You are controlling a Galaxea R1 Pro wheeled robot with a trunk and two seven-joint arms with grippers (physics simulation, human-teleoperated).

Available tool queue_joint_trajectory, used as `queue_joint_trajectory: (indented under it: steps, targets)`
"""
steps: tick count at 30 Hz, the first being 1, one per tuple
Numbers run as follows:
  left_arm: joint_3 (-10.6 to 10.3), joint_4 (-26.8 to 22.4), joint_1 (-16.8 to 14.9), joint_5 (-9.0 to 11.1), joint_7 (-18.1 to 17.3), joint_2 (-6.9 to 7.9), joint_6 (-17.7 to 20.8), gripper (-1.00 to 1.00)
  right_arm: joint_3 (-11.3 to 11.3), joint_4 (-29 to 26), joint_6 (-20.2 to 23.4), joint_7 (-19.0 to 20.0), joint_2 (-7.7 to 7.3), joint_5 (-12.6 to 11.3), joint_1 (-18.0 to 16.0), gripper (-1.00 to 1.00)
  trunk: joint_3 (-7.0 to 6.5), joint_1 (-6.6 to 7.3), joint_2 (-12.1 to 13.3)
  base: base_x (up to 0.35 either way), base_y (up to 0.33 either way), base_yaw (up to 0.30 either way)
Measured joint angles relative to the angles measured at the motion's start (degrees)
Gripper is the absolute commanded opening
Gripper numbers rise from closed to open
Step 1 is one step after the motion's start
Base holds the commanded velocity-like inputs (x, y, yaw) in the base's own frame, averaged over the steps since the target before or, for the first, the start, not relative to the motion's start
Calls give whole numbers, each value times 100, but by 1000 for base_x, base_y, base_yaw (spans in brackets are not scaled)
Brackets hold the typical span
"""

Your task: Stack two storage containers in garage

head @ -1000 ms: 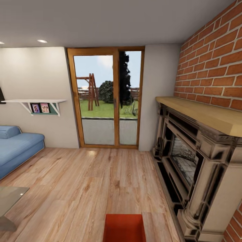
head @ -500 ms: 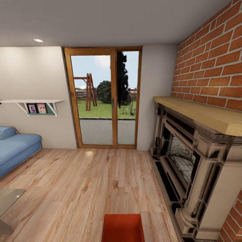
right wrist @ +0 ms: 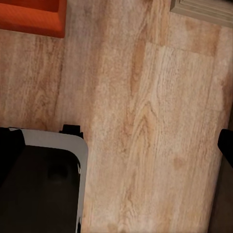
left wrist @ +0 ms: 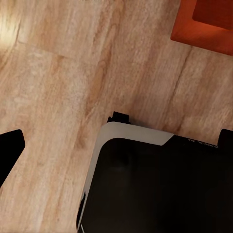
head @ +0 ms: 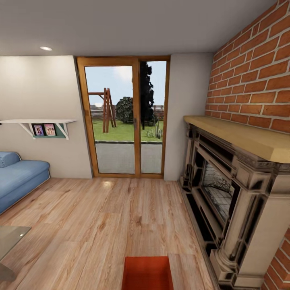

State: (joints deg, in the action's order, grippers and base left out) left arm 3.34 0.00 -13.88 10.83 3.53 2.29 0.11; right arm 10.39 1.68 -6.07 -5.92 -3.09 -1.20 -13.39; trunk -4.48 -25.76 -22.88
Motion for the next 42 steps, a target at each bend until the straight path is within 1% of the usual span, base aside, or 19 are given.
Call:
queue_joint_trajectory:
  steps: [13, 42]
  targets:
    - [3, 0, 0, 0, 0, 6, 3, 100, -5, 0, -6, 0, 0, 0, 0, 100, 0, 0, 0, 0, -75, 0]
    - [4, 0, 0, 0, 0, 5, 5, 100, 4, -1, 12, 0, 8, 14, 0, 100, 0, 0, 0, 0, -2, 0]
